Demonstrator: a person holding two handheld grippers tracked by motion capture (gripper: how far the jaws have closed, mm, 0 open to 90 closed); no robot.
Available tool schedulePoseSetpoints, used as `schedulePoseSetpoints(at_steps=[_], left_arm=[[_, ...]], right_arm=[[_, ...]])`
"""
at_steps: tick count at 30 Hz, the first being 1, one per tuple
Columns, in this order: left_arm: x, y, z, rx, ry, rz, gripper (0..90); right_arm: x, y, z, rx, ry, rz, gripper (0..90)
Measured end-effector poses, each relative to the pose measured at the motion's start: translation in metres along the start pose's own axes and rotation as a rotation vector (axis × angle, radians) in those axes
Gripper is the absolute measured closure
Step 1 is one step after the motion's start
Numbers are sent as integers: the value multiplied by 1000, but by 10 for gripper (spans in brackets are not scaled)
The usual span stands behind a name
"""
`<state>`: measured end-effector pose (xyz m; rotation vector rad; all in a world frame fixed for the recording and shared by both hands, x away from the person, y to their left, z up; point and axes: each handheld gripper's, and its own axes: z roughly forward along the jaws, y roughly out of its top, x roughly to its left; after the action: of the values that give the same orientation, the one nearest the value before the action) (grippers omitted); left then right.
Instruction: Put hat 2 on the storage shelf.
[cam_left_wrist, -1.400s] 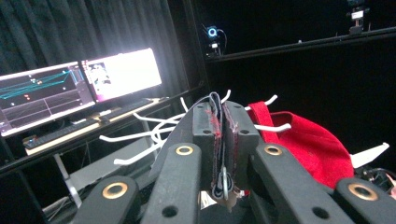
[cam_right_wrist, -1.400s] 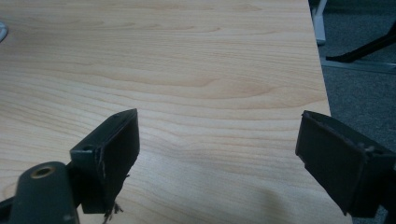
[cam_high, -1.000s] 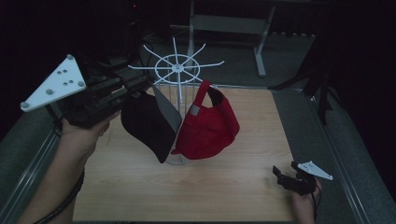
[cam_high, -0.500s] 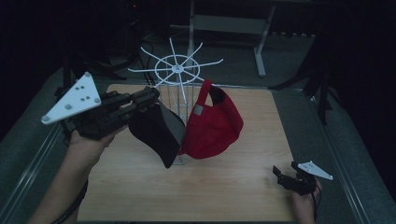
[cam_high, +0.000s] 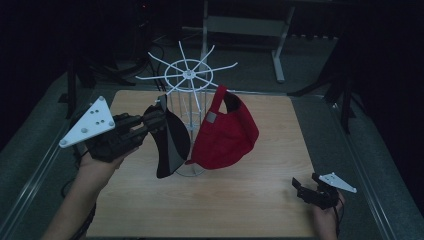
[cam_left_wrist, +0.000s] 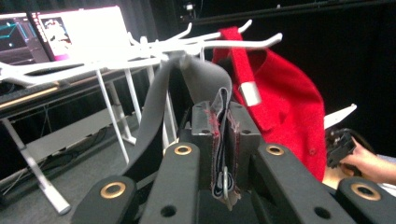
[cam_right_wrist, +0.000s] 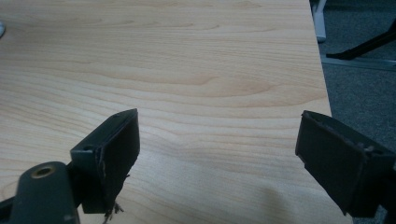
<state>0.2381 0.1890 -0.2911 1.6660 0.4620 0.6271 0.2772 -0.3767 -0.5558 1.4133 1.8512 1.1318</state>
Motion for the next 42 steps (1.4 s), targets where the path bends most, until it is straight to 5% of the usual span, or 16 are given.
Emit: schedulePoseSetpoints(at_steps=[4, 9, 13, 28, 42], left_arm=[[0, -4, -1, -12, -7, -16, 811], [1, -7, -7, -38, -12, -26, 628], [-1, -10, -15, -44, 2, -35, 578], [-10, -41, -36, -21, 22, -30, 577], [-8, -99, -36, 74, 35, -106, 577]], right_arm=[[0, 0, 0, -1, 0, 0, 137], [0, 0, 0, -5, 4, 0, 136], [0, 0, 0, -4, 4, 0, 137], [0, 0, -1, -6, 4, -1, 136], [1, 0, -1, -8, 3, -6, 136]])
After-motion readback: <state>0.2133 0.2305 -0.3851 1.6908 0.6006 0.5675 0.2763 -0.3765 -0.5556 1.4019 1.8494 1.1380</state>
